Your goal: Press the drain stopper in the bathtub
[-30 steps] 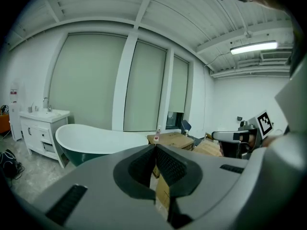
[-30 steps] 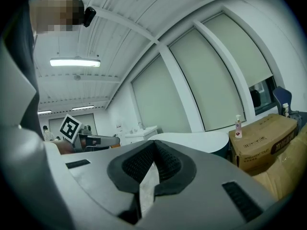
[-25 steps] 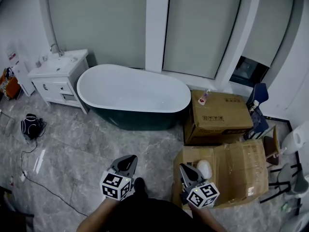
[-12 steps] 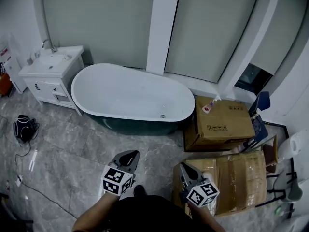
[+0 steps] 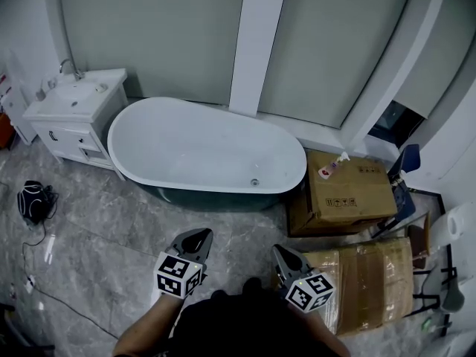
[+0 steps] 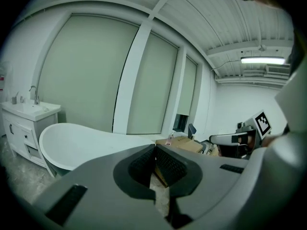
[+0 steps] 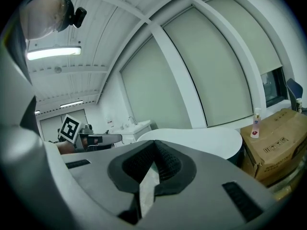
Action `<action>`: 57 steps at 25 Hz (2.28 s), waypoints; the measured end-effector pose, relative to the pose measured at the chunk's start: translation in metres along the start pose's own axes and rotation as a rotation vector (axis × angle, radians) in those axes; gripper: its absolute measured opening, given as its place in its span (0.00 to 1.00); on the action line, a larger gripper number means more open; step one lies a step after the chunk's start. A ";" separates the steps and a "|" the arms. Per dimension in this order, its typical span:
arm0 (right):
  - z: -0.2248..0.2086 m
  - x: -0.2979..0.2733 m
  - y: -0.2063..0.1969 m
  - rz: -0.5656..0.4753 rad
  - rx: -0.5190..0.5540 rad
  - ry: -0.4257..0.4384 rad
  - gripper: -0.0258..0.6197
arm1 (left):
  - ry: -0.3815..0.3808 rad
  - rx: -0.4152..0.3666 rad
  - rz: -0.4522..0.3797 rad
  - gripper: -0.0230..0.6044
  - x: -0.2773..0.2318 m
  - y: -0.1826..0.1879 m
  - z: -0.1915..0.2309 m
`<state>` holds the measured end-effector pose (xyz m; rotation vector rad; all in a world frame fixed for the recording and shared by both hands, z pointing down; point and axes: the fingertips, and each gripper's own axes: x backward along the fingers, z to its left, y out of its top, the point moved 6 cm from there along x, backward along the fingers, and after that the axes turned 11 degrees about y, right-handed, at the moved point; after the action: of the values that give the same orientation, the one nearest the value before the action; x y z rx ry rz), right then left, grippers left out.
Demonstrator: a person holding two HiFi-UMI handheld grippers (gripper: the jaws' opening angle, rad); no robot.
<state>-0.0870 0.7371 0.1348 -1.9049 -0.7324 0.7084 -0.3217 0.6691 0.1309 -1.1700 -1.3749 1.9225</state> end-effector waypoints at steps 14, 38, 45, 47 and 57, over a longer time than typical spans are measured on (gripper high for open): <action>-0.132 -0.109 0.046 0.046 -0.076 0.095 0.06 | 0.107 0.050 0.045 0.06 -0.131 0.026 0.043; -0.398 -0.206 0.160 0.039 -0.185 0.063 0.06 | 0.054 -0.020 0.131 0.06 -0.419 0.153 0.040; -0.416 -0.260 0.180 0.037 -0.180 0.021 0.06 | 0.027 -0.035 0.112 0.06 -0.464 0.174 0.088; -0.420 -0.282 0.184 0.045 -0.174 0.017 0.06 | 0.026 -0.052 0.094 0.06 -0.474 0.183 0.107; -0.433 -0.350 0.233 -0.001 -0.101 -0.073 0.06 | -0.023 -0.028 0.071 0.06 -0.501 0.194 0.184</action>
<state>0.0463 0.1486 0.1505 -1.9780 -0.8279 0.7564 -0.2098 0.1130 0.1505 -1.2293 -1.3942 1.9770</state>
